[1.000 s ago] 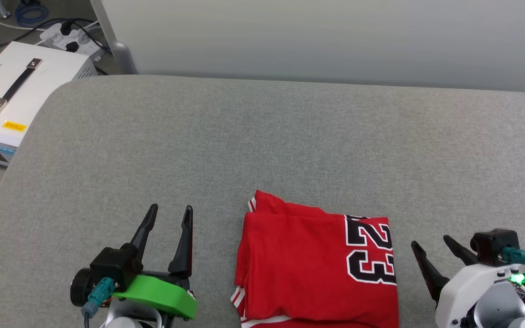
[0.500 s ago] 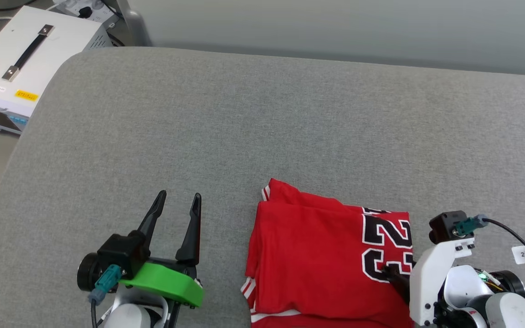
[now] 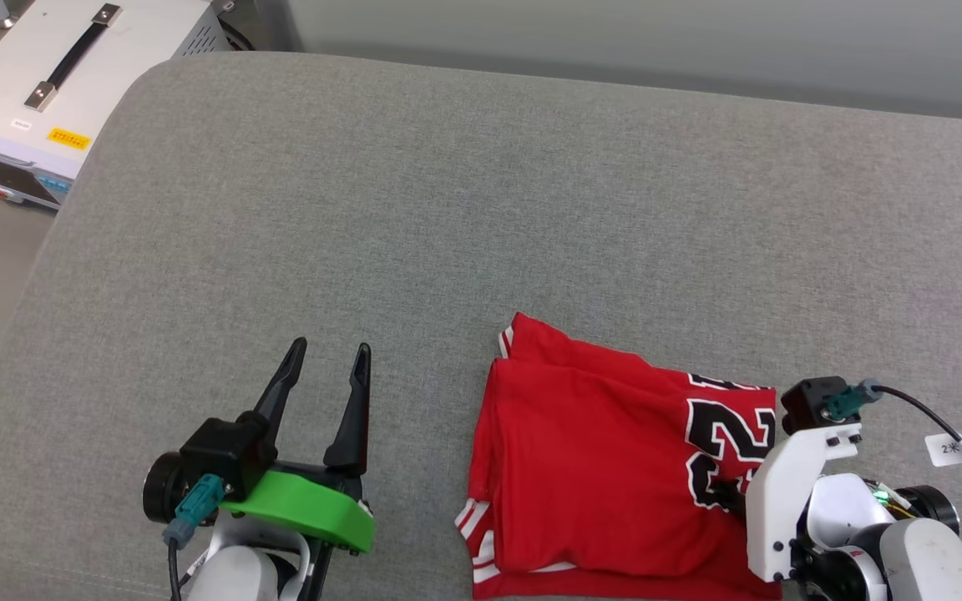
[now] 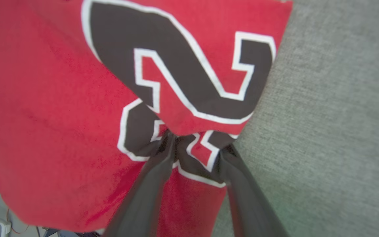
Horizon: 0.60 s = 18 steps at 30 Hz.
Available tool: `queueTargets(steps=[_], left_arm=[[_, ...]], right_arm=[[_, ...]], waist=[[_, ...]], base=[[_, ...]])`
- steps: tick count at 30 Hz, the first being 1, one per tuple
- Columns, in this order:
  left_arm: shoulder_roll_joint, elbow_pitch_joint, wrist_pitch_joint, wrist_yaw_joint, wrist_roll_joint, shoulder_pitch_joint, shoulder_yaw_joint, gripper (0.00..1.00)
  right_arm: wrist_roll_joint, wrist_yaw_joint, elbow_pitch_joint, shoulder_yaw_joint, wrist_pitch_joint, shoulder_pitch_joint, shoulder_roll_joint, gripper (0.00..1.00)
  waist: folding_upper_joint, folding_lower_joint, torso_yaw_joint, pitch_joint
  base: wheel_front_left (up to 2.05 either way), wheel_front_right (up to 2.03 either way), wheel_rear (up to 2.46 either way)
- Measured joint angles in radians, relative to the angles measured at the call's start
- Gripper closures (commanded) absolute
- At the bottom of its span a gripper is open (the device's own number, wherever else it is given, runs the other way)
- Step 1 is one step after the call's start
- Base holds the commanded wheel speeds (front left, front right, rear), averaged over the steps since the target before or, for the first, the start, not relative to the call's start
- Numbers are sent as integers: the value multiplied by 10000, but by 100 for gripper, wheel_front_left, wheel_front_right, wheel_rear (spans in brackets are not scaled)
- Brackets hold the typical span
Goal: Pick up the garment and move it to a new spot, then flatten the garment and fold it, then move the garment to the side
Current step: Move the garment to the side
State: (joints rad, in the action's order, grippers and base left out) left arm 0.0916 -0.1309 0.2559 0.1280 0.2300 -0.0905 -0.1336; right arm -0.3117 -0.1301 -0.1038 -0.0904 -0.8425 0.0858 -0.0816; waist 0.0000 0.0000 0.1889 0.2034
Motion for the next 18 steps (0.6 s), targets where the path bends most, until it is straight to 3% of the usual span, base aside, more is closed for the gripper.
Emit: queueTargets(steps=[4,10,13,18], left_arm=[[2,-69,0,-2,0,-1,17,0],[13,-96,0,0,0,12,-46,0],[29,-79,0,0,0,28,-123,0],[61,-13,0,0,0,104,-318,0]], right_arm=[[-23,-2,-136,-485,297,150,-174,100],[274,-17,157,-1450,848,345,-1141,100],[334,-23,470,-1893,899,379,-1810,100],[491,-21,1147,-2476,736,483,-3453,100]], waist=[[0,0,-70,-92],[0,0,-333,-351],[0,1,-542,-480],[0,0,-1050,-664]], base=[[0,0,0],[0,0,0],[0,0,0],[0,0,0]])
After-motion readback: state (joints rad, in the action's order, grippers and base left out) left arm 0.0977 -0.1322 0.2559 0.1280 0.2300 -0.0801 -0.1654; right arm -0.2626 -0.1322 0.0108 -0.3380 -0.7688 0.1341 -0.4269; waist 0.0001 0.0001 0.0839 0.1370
